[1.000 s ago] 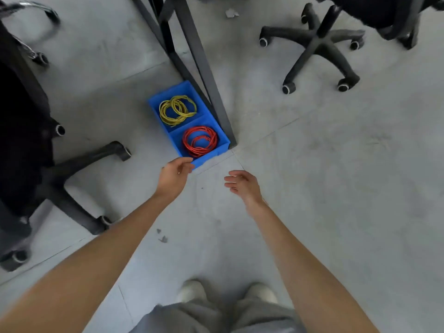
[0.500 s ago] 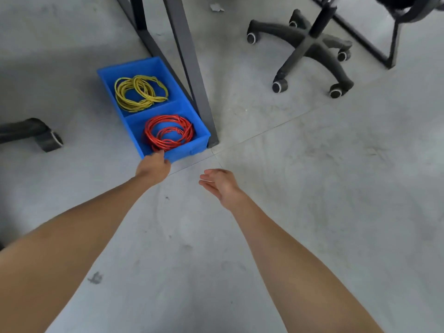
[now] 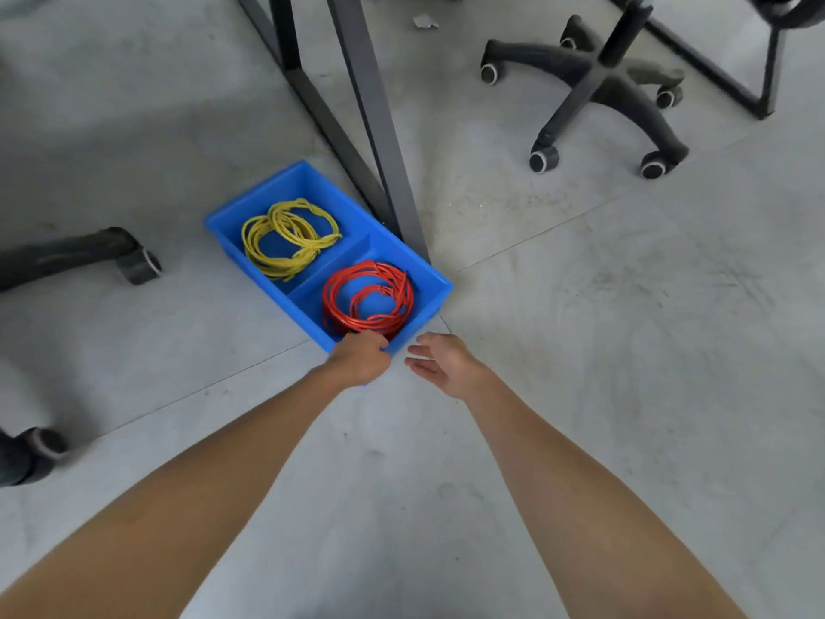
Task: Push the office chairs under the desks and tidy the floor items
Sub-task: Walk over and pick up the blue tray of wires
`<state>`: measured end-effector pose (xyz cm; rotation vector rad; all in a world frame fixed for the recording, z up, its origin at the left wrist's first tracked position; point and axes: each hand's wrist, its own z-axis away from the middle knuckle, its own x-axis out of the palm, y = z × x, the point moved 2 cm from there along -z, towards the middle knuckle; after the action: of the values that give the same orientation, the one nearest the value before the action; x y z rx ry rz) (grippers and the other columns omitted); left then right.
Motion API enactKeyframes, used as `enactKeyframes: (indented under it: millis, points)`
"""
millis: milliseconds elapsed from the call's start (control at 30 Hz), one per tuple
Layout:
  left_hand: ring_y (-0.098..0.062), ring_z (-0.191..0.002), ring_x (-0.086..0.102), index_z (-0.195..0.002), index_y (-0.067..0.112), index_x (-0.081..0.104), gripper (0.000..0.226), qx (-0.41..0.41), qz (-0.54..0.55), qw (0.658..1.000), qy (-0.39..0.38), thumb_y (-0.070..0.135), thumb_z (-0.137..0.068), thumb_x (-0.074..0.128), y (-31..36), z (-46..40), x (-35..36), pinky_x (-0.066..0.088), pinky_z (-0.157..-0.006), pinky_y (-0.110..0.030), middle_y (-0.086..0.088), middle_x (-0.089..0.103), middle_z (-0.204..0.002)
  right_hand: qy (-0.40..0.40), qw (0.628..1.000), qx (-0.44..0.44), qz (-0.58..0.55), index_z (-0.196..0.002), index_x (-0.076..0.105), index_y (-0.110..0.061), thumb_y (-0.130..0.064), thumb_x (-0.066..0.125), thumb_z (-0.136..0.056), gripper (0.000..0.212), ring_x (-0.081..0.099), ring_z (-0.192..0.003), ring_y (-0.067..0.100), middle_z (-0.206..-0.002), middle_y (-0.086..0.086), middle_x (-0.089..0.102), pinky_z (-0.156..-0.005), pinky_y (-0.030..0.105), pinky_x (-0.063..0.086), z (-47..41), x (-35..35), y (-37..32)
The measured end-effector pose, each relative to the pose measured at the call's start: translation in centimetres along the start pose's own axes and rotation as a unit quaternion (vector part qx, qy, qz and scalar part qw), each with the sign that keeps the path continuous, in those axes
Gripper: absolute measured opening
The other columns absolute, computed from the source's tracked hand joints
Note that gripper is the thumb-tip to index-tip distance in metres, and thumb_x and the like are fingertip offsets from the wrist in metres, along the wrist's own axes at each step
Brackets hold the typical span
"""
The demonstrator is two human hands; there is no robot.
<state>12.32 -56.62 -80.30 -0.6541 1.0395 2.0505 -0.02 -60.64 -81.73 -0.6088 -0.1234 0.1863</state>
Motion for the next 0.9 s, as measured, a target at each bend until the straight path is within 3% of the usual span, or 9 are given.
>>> enactKeyframes:
  millis: [67,167,300,400,500,633,733,833,900]
  points:
    - [-0.036,-0.103,0.056,-0.087,0.009,0.061,0.017,0.016,0.024,0.998,-0.047,0.009,-0.082,0.045,1.2,1.0,1.5,0.042,-0.077,-0.032,-0.02,0.063,-0.105,0.033,0.999,-0.013,0.008,-0.081,0.051,-0.012,-0.007,0.043,-0.093,0.016,0.059,-0.084,0.021,-0.091,0.009,0.056,-0.055,0.018,0.052,0.0,-0.2,0.6]
    - [-0.035,-0.101,0.056,-0.094,0.0,0.059,0.019,0.052,0.057,0.989,-0.127,0.004,-0.081,0.045,2.8,2.4,3.8,0.037,-0.069,-0.028,-0.023,0.061,-0.105,0.114,0.989,-0.03,0.091,-0.079,0.051,-0.009,-0.007,0.055,-0.088,0.01,0.058,-0.08,0.022,-0.1,0.017,0.057,-0.037,0.016,0.049,-0.4,-2.5,1.9]
    - [-0.025,-0.081,0.051,-0.083,0.0,0.053,0.023,0.109,0.096,0.967,-0.207,0.011,-0.066,0.041,3.7,3.3,6.1,0.036,-0.059,-0.026,-0.014,0.052,-0.084,0.086,0.975,0.009,0.205,-0.086,0.054,-0.011,-0.015,0.062,-0.086,0.009,0.06,-0.066,0.018,-0.098,0.015,0.062,-0.049,0.022,0.049,0.5,-6.6,3.0]
    - [-0.025,-0.098,0.057,-0.106,-0.005,0.059,0.034,0.14,0.103,0.964,-0.201,0.003,-0.077,0.041,3.9,3.5,6.8,0.044,-0.08,-0.033,-0.016,0.064,-0.1,0.078,0.966,0.021,0.246,-0.095,0.056,-0.006,-0.011,0.062,-0.085,0.012,0.064,-0.077,0.025,-0.102,0.019,0.062,-0.063,0.03,0.055,1.1,-8.9,3.3]
    - [-0.022,-0.112,0.057,-0.122,0.001,0.055,0.037,0.124,0.131,0.978,-0.1,-0.004,-0.088,0.042,2.9,3.2,5.3,0.039,-0.093,-0.021,-0.013,0.065,-0.116,0.148,0.958,-0.019,0.246,-0.092,0.056,-0.002,-0.005,0.063,-0.082,0.013,0.065,-0.093,0.033,-0.107,0.023,0.062,-0.072,0.042,0.057,0.8,-10.4,2.8]
    - [-0.025,-0.097,0.063,-0.11,-0.001,0.059,0.029,0.103,0.202,0.973,0.043,-0.009,-0.085,0.046,-0.1,2.1,2.7,0.046,-0.095,-0.034,-0.017,0.068,-0.103,0.235,0.934,-0.062,0.262,-0.064,0.045,-0.01,-0.014,0.064,-0.084,0.028,0.063,-0.096,0.038,-0.094,0.019,0.058,-0.079,0.049,0.055,0.6,-12.5,0.9]
    - [-0.029,-0.105,0.059,-0.114,-0.001,0.058,0.033,0.064,0.192,0.962,0.183,-0.008,-0.084,0.047,-1.9,1.7,0.6,0.043,-0.091,-0.031,-0.016,0.065,-0.11,0.278,0.919,-0.087,0.264,-0.058,0.045,-0.009,-0.021,0.064,-0.085,0.035,0.061,-0.094,0.044,-0.081,0.017,0.056,-0.085,0.053,0.05,-0.1,-14.1,0.1]
    - [-0.037,-0.116,0.045,-0.124,-0.002,0.05,0.043,-0.014,0.14,0.934,0.328,-0.004,-0.081,0.05,-4.0,1.0,-1.2,0.034,-0.096,-0.036,-0.021,0.056,-0.122,0.289,0.922,-0.085,0.243,-0.073,0.062,-0.001,-0.028,0.063,-0.086,0.03,0.062,-0.092,0.044,-0.081,0.021,0.061,-0.085,0.054,0.049,-1.6,-15.5,-0.2]
    - [-0.04,-0.121,0.041,-0.128,-0.005,0.043,0.046,-0.103,0.146,0.929,0.323,0.002,-0.084,0.051,-5.5,0.0,-2.0,0.029,-0.1,-0.04,-0.025,0.049,-0.13,0.281,0.929,-0.078,0.229,-0.066,0.059,-0.004,-0.032,0.062,-0.086,0.034,0.061,-0.094,0.045,-0.082,0.021,0.062,-0.085,0.055,0.049,-2.8,-16.3,-0.3]
